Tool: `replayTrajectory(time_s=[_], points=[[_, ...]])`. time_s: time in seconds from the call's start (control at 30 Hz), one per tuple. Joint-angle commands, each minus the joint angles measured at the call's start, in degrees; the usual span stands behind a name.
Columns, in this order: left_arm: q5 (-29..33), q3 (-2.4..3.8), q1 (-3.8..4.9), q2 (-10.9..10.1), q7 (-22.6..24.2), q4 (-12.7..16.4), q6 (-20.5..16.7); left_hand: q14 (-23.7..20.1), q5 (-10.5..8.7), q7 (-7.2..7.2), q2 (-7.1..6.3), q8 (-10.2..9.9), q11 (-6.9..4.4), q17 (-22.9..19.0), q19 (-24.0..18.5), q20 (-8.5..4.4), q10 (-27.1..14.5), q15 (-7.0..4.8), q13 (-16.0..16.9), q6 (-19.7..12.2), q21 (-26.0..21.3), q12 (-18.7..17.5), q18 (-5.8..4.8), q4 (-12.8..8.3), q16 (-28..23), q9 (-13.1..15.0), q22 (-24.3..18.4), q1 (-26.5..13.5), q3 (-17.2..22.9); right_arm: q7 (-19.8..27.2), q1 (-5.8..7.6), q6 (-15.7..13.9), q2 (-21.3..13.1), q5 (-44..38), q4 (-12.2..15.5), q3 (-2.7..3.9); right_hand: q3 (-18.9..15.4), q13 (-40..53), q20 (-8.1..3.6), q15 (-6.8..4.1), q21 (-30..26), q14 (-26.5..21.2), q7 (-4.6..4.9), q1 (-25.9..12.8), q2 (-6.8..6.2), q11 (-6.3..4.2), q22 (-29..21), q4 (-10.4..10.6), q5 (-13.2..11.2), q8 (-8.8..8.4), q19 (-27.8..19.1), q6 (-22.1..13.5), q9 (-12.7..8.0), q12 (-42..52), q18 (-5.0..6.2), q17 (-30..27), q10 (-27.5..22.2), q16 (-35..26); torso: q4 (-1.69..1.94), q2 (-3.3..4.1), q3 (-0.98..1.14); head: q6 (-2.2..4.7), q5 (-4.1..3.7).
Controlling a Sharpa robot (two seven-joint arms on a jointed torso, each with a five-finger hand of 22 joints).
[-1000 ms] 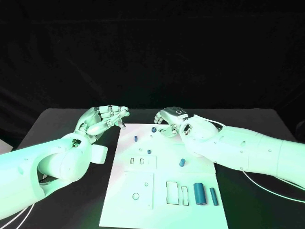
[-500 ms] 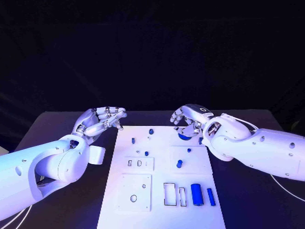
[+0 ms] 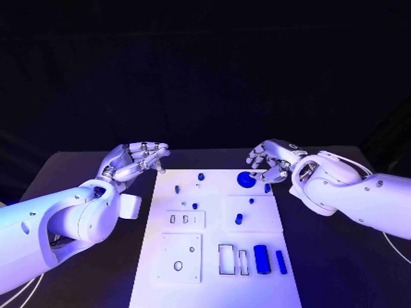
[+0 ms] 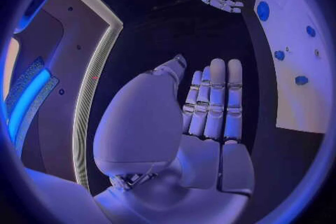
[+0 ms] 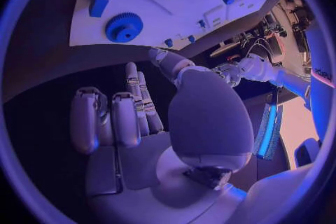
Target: Assemble the parts on the task board
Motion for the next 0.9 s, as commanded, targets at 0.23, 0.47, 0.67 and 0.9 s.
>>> replayTrajectory(time_s=[0.23,0.47,0.67,0.9], points=[[0.3,0.04,0.06,0.2,0.6,0.0,1.2,-0.4,-0.02,-0.23,0.07,-0.2,-0.04,0.1,-0.4,0.10,-0.1,-0.17,0.1,-0.2,0.4,-0.2,1.10,0.0,0.3,0.1,0.1,-0.2,0.3,-2.5,0.00,7.0,2.7,-0.4,-3.2,0.00,-24.3,17.1,-1.44,-1.71,1.6,2.8,-1.49,7.6,3.57,-2.06,3.2,5.6,0.6,-2.50,1.6,-3.7,0.4,18.4,-1.16,3.4,7.0,2.4,0.25,0.11,0.01,-0.20,-0.24],[0.3,0.04,0.06,0.3,0.5,0.0,1.3,-0.4,-0.02,-0.23,0.07,-0.2,-0.04,0.1,-0.4,0.10,-0.1,-0.17,0.1,-0.2,0.4,-0.2,1.10,0.0,0.3,0.1,0.1,-0.2,0.3,-4.3,-0.11,9.8,4.8,1.9,-5.7,-0.06,-25.4,76.8,-0.17,-0.29,7.0,5.2,-0.50,12.3,3.95,-0.99,10.9,15.6,1.6,-0.16,5.8,-2.9,2.1,79.6,-2.84,18.0,14.6,8.2,0.46,0.27,0.01,-0.40,-0.42],[0.3,0.04,0.06,0.3,0.5,-0.1,1.3,-0.4,-0.02,-0.23,0.07,-0.2,-0.04,0.1,-0.4,0.10,-0.1,-0.17,0.1,-0.2,0.4,-0.2,1.10,0.0,0.3,0.1,0.1,-0.2,0.3,-5.6,-0.30,10.7,5.9,3.1,-7.3,-0.11,-24.8,82.6,-0.07,-0.09,9.2,5.8,-0.60,11.7,4.52,-1.00,13.9,15.6,2.8,1.13,7.6,-1.9,2.6,85.3,-3.59,21.1,19.3,9.1,0.37,0.38,0.03,-0.54,-0.43],[0.3,0.04,0.05,0.3,0.5,-0.2,1.4,-0.4,-0.02,-0.23,0.07,-0.2,-0.04,0.1,-0.4,0.10,-0.1,-0.17,0.1,-0.2,0.4,-0.2,1.10,0.0,0.3,0.1,0.1,-0.2,0.3,-6.8,-0.37,10.0,6.2,3.4,-7.8,-0.12,-23.9,83.4,-0.10,-0.13,10.1,6.0,-0.70,11.5,4.86,-1.08,15.1,15.6,4.0,1.55,8.4,-1.4,2.7,86.1,-3.92,22.1,20.2,9.4,0.39,0.30,0.04,-0.80,-0.48]])
